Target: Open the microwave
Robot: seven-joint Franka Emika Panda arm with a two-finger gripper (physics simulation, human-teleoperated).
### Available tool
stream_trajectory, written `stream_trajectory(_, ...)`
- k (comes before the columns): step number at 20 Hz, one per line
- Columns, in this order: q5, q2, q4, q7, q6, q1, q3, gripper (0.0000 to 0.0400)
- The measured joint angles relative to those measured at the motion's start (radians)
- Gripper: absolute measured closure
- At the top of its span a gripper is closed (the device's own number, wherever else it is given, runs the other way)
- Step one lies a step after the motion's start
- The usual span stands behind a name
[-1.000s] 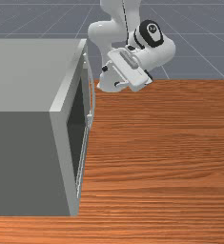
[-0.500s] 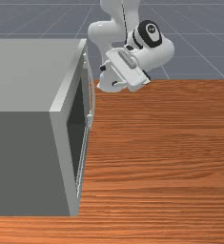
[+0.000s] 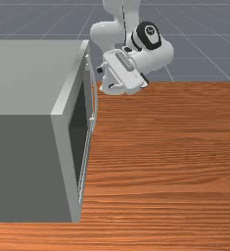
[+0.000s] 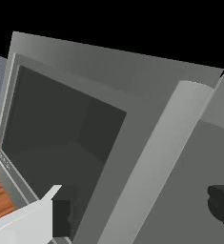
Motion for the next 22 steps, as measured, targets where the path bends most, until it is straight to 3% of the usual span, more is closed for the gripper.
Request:
stream_trajectory(6,0.003,0.001,0.001,0.000,0.008,-0.001,-0.001,0.0000)
stream_trajectory(7,-0.011,-0.014,-0.011,0.000,0.057,-0.004,-0.008,0.0000)
stream_trajectory(10,-0.001,-0.001,-0.002,0.000,0.048,0.000,-0.003,0.0000)
stream_trajectory(11,-0.006,-0.010,-0.006,0.000,0.090,-0.003,-0.010,0.0000)
stream_trajectory(14,0.001,0.002,0.004,0.000,0.084,-0.002,-0.007,0.0000)
stream_trajectory(15,0.033,0.027,0.029,0.000,0.047,-0.001,-0.006,0.0000)
stream_trajectory(22,-0.001,0.034,0.022,0.000,0.037,-0.017,-0.019,0.0000)
